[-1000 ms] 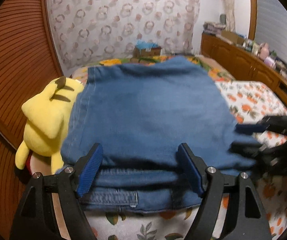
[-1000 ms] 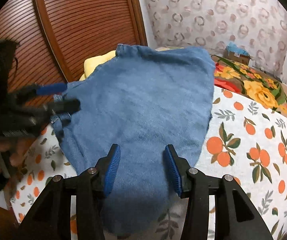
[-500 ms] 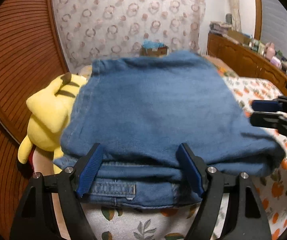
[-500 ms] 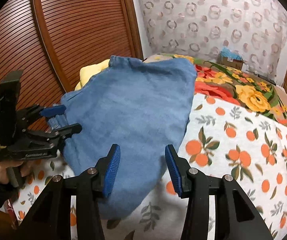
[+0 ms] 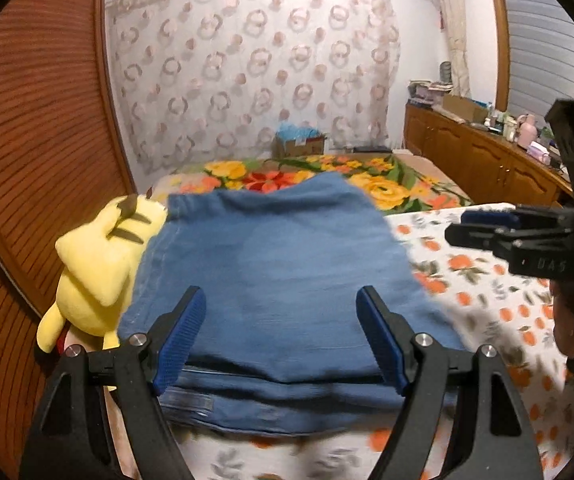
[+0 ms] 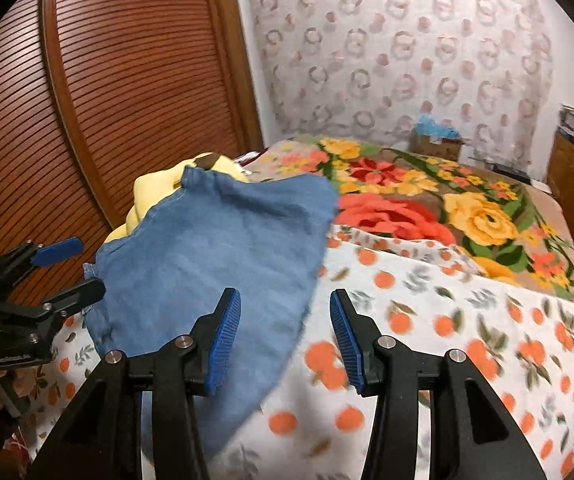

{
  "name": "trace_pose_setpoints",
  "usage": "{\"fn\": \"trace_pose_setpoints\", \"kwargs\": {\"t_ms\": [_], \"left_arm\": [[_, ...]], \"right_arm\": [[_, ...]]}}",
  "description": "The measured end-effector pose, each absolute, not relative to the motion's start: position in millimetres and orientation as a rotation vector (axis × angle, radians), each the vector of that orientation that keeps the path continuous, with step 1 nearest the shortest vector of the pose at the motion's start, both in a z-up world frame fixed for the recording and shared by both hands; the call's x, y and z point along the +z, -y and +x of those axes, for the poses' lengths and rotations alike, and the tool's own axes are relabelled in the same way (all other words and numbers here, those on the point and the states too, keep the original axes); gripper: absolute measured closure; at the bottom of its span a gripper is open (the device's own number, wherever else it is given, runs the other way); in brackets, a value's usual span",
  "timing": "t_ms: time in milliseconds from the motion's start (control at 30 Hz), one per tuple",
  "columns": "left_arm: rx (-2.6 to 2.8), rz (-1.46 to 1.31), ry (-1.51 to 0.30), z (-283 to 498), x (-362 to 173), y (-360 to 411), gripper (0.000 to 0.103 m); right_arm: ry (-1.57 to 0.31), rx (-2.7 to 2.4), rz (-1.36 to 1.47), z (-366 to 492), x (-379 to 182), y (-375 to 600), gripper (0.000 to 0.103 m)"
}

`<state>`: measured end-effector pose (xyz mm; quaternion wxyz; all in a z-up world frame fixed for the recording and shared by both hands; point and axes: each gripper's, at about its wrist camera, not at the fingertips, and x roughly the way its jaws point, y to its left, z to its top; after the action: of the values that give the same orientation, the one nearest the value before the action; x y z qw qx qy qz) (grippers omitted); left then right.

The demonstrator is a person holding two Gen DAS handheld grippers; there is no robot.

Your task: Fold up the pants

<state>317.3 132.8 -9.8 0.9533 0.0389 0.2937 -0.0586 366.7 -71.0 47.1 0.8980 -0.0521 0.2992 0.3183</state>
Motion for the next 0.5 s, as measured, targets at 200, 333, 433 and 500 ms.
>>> {"fn": "trace_pose_setpoints", "kwargs": {"t_ms": [200,333,433,500], "left_arm": [[-0.153,0.071,-0.538,280.6,13.7,-90.8,0.025],[-0.178,0.086,-0.517,258.9,23.7,-61.2,0.025],[-0.207,0.069,-0.494,242.8,31.2,-45.0,0.024],[-0.209,0.066,-0.476,232.2,35.2,-35.6,0.022]], "right_arm": [[-0.595,0.61,-0.051,321.9,44.5,114.8,0.054],[-0.559,0.574,-0.046,287.1,49.3,135.0,0.051],[-0.538,0.557,-0.015,265.0,53.2,152.8,0.037],[-0.52,0.53,-0.007,248.3,54.1,159.8,0.027]]}}
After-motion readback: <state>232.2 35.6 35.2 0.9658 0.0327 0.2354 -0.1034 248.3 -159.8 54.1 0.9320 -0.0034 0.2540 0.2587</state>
